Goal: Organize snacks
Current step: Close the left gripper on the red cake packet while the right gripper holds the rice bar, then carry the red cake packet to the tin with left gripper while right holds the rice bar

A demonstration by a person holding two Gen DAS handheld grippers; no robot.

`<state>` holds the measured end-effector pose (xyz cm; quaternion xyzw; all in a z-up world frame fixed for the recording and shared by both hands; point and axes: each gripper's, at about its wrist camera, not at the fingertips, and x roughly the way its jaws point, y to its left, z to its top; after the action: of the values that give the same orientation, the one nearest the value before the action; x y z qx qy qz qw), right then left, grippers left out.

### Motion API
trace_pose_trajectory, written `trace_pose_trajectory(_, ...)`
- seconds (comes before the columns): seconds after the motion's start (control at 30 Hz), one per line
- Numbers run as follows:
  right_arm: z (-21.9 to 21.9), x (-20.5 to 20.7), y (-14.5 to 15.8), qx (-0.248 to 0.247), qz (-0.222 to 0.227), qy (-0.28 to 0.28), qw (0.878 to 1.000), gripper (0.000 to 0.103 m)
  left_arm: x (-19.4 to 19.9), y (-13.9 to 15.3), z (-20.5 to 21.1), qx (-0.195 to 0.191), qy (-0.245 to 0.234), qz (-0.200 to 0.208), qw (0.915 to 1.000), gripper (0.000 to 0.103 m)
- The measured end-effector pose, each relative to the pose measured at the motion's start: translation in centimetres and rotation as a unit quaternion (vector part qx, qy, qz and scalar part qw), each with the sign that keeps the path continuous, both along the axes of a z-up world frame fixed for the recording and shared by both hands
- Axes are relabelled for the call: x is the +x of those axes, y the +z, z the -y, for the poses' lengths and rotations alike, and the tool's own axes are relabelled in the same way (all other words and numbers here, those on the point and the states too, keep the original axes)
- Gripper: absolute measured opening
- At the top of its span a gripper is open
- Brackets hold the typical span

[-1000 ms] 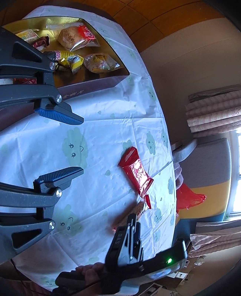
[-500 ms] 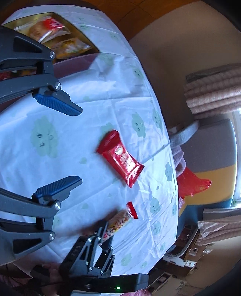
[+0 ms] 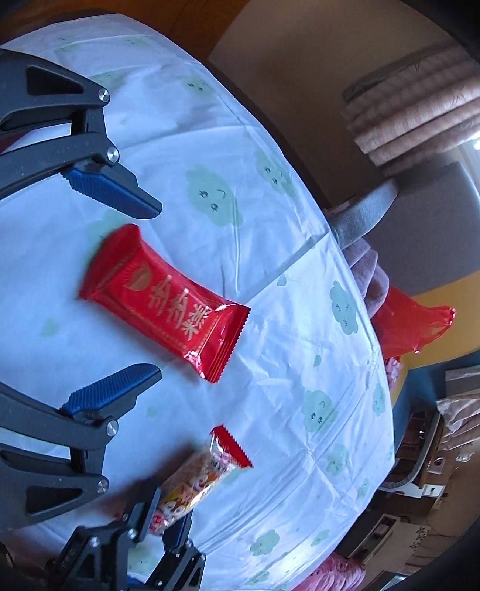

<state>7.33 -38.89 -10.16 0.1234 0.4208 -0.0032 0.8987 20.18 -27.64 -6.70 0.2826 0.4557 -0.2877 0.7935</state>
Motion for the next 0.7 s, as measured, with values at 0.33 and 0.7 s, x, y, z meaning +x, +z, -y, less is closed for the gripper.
trace_pose_trajectory(0.33,0.1,0.0,-0.1,0.003,0.003,0.001,1.000,0.032,2.0,-2.3,0.3,-0.046,0.015,-0.061,0.9969,0.047)
trace_pose_trajectory(0.7,-0.3,0.1,0.0,-0.005,0.000,0.005,1.000,0.038,-4.6,-2.0,-3.7,-0.045,0.115,-0.038,0.9916,0.038)
